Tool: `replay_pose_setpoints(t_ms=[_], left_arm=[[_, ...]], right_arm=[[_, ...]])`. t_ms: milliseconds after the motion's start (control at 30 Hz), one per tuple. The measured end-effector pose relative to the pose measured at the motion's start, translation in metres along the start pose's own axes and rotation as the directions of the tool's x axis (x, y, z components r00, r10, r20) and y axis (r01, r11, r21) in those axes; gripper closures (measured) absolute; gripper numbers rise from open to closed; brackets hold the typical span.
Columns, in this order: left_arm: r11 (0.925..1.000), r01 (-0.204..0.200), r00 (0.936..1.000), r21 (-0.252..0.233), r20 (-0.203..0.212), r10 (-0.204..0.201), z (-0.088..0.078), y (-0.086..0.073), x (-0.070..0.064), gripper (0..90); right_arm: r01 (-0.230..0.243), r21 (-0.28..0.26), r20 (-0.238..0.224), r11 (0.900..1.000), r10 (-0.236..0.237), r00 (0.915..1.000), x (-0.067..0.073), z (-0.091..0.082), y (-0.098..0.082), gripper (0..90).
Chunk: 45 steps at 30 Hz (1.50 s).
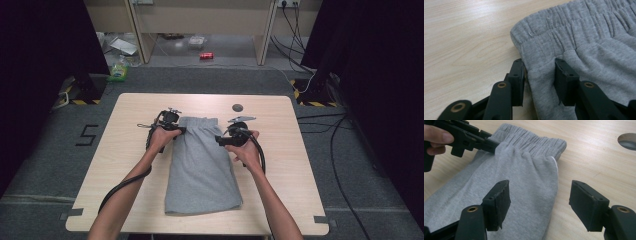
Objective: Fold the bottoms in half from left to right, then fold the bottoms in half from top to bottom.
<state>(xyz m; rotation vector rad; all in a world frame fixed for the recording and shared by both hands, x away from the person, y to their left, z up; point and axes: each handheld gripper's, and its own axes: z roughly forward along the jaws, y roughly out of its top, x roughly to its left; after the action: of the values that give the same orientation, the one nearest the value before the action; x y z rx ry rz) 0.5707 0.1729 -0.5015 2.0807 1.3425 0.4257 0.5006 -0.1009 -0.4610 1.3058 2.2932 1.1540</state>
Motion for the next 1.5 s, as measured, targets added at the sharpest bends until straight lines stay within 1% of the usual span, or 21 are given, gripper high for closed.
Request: replay_pose_setpoints(t_ms=[133,333,533,667,767,867,967,1067,1300,1400,1433,1500], left_arm=[[1.0,0.0,1.0,0.004,0.001,0.0,0.0,0.001,0.0,61.6],[1.0,0.0,1.0,0.001,0.002,0.0,0.0,0.0,0.0,61.6],[1.0,-0.001,1.0,0.0,0.002,0.001,0.0,0.0,0.0,61.6],[1.0,-0.001,1.0,0.002,0.003,0.001,0.0,0.0,0.0,61.6],[1.0,-0.001,1.0,0.001,0.003,0.001,0.0,0.0,0.0,61.6],[1.0,0.0,1.0,0.002,0.002,0.0,0.0,0.0,0.0,61.6],[1.0,0.0,1.0,0.002,0.002,0.0,0.0,0.0,0.0,61.6],[1.0,0.0,1.0,0.002,0.002,0.0,0.0,0.0,0.0,61.6],[1.0,0.0,1.0,-0.001,0.002,0.0,0.0,0.0,0.0,61.6],[1.0,-0.001,1.0,-0.001,0.002,0.001,0.0,0.0,0.0,61.6],[1.0,-0.001,1.0,-0.002,0.002,0.001,0.0,0.0,0.0,61.6],[1.0,-0.001,1.0,-0.002,0.002,0.001,0.0,0.0,0.0,61.6]], right_arm=[[0.004,0.008,0.006,1.0,-0.004,1.0,-0.002,0.006,0.005,32.5],[-0.006,0.017,0.014,1.0,0.005,0.9999,-0.007,0.016,0.01,32.4],[-0.031,0.019,0.013,0.999,0.03,0.9995,-0.013,0.028,0.016,31.9],[-0.03,0.025,0.021,0.999,0.03,0.9993,-0.015,0.036,0.02,31.9],[-0.032,0.041,0.026,0.999,0.031,0.9992,-0.017,0.043,0.02,31.8],[-0.043,0.049,0.025,0.998,0.042,0.9988,-0.019,0.05,0.02,31.8],[-0.054,0.059,0.005,0.997,0.054,0.9985,-0.021,0.057,0.021,31.5],[-0.053,0.059,0.001,0.997,0.053,0.9986,-0.021,0.063,0.023,31.2],[-0.055,0.104,0.019,0.993,0.054,0.9984,-0.019,0.079,0.026,31.0],[-0.049,0.121,0.022,0.992,0.046,0.9987,-0.017,0.085,0.025,32.6],[-0.049,0.134,0.024,0.99,0.046,0.9987,-0.017,0.087,0.025,33.3],[-0.041,0.122,0.027,0.992,0.038,0.9989,-0.016,0.088,0.024,34.4]])
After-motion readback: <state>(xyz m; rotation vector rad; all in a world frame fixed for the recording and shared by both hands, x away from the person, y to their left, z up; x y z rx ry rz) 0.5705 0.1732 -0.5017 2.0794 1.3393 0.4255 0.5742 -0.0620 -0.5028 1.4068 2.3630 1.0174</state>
